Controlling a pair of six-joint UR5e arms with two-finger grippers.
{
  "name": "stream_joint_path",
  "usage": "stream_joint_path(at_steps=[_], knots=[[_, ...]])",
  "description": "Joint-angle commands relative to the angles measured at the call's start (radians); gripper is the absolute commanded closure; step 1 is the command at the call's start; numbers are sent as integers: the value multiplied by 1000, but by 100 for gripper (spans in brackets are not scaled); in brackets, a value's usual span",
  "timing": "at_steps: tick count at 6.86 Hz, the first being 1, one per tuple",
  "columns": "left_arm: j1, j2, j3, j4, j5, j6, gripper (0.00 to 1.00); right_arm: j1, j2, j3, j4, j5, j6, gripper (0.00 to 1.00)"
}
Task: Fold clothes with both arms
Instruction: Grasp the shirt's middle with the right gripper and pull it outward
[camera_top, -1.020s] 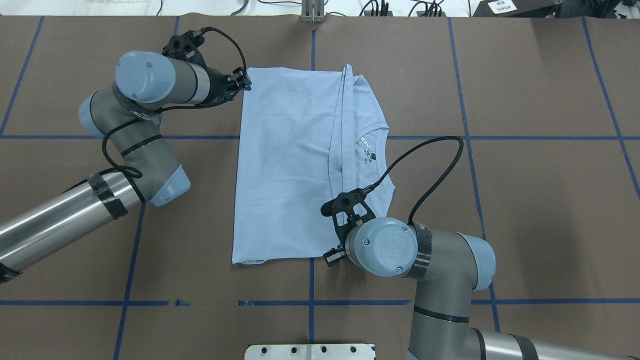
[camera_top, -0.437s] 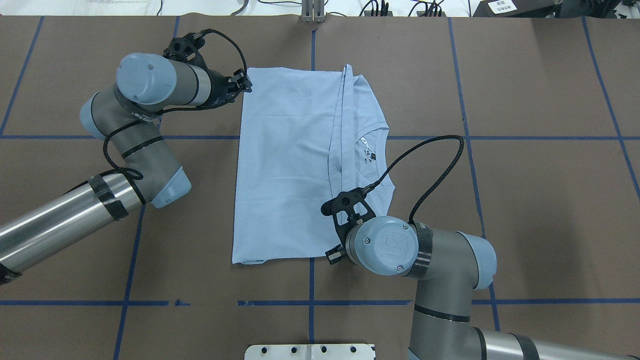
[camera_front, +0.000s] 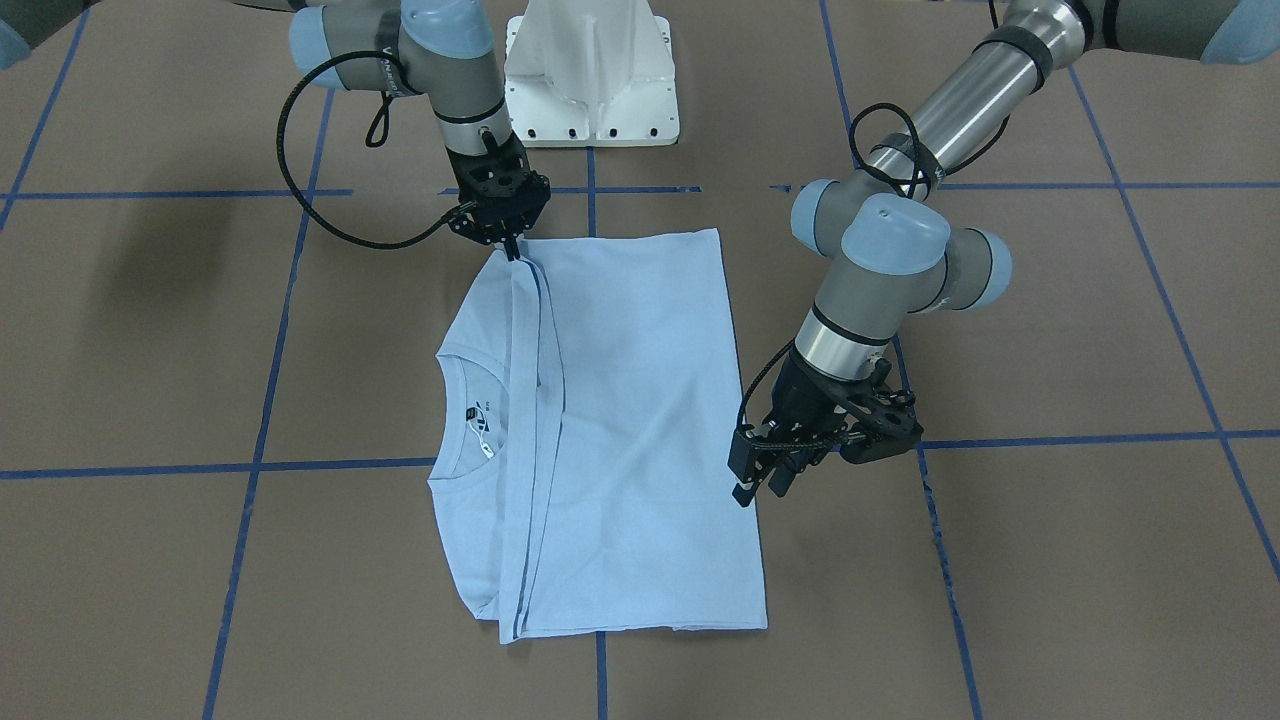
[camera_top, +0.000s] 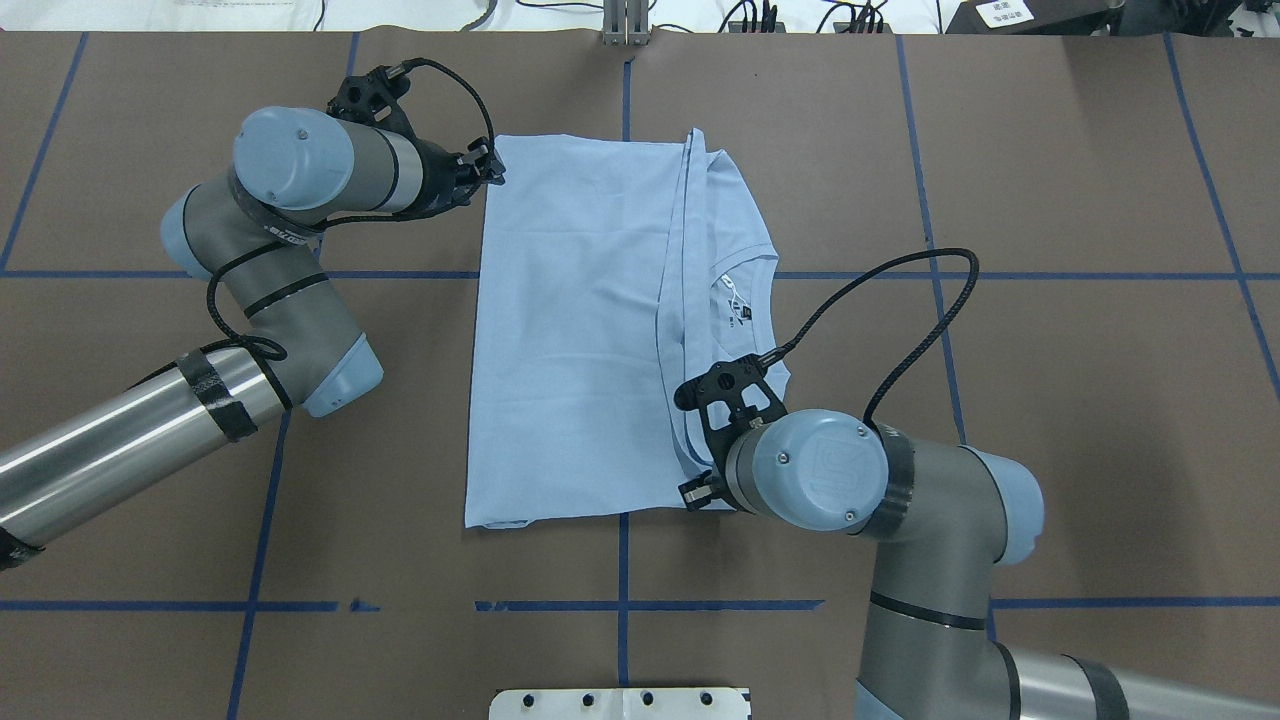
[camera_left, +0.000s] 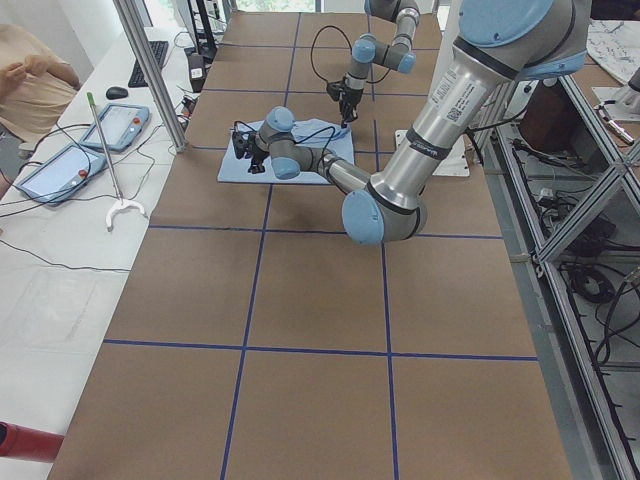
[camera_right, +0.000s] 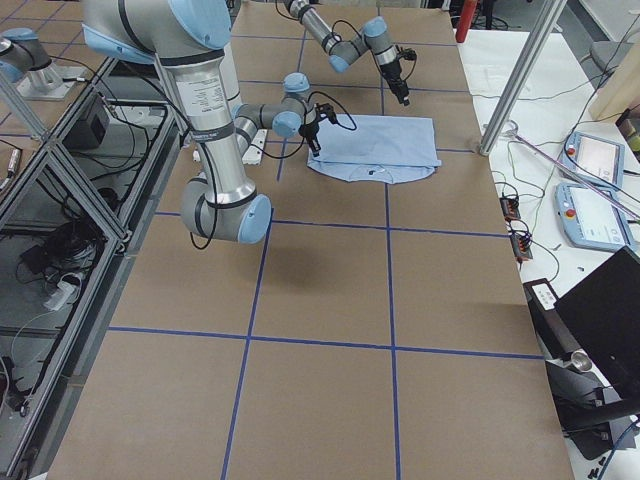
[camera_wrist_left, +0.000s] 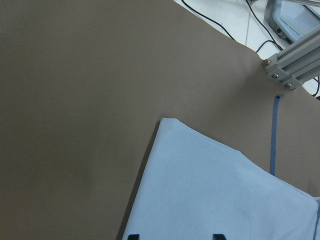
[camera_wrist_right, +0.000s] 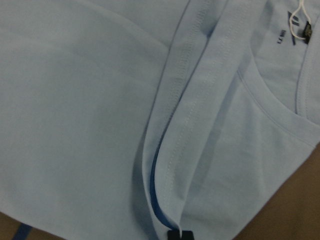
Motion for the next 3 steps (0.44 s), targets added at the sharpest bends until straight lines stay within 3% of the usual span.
stream_joint_path(at_steps=[1,2,3], knots=[[0,-1,-10,0,1,-16,42,-38,-111,60,2,-31,136,100],[-1,-1,-16,2,1,-14,42,-72,-117,81,-1,-57,228,100],[0,-1,-16,0,1,-16,42,-74,-119,89,-3,-54,232,81]])
